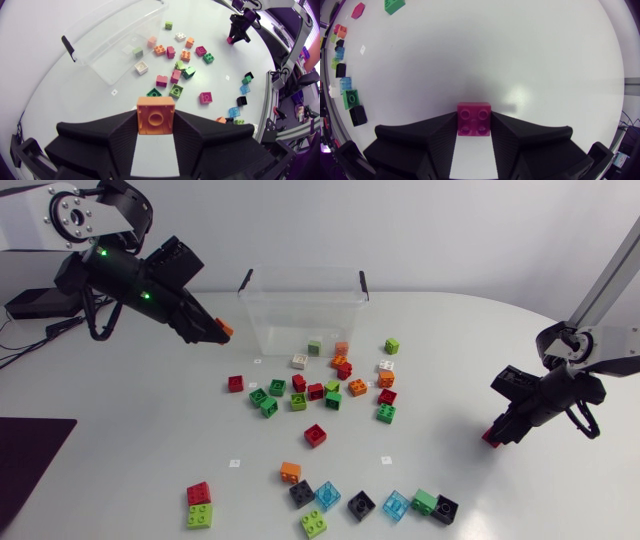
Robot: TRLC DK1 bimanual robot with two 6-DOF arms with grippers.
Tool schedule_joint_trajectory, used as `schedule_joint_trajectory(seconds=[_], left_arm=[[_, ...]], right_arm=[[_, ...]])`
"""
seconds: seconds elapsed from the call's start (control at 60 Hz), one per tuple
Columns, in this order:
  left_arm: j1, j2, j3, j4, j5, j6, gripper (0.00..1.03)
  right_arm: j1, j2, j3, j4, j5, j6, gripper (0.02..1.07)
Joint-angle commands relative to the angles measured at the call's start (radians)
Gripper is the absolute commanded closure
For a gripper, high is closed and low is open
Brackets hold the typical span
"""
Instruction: Place the duplo bricks in the container
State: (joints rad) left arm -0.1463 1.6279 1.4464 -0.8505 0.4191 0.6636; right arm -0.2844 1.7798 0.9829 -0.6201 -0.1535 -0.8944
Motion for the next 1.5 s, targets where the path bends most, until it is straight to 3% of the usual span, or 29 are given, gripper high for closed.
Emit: schedule_joint_trajectory(seconds=[0.0,0.433,1.0,1.383,1.483], left_arm=[[-0.007,0.036,0.043,0.033,0.015,-0.059,0.78],[-0.042,0.204,0.253,0.148,0.023,-0.226,0.78],[-0.067,0.458,0.548,0.199,0.017,-0.366,0.77],[-0.104,0.501,0.557,0.424,-0.074,-0.483,0.73],[-0.121,0.507,0.555,0.475,-0.161,-0.495,0.62]], right_arm=[[0.004,-0.022,-0.006,0.0,-0.004,0.002,0.78],[0.292,-0.188,0.149,-0.148,-0.06,0.249,0.78],[0.475,-0.137,0.356,-0.159,-0.087,0.44,0.78],[0.534,-0.114,0.398,-0.132,-0.087,0.497,0.78],[0.545,-0.108,0.418,-0.116,-0.089,0.514,0.78]])
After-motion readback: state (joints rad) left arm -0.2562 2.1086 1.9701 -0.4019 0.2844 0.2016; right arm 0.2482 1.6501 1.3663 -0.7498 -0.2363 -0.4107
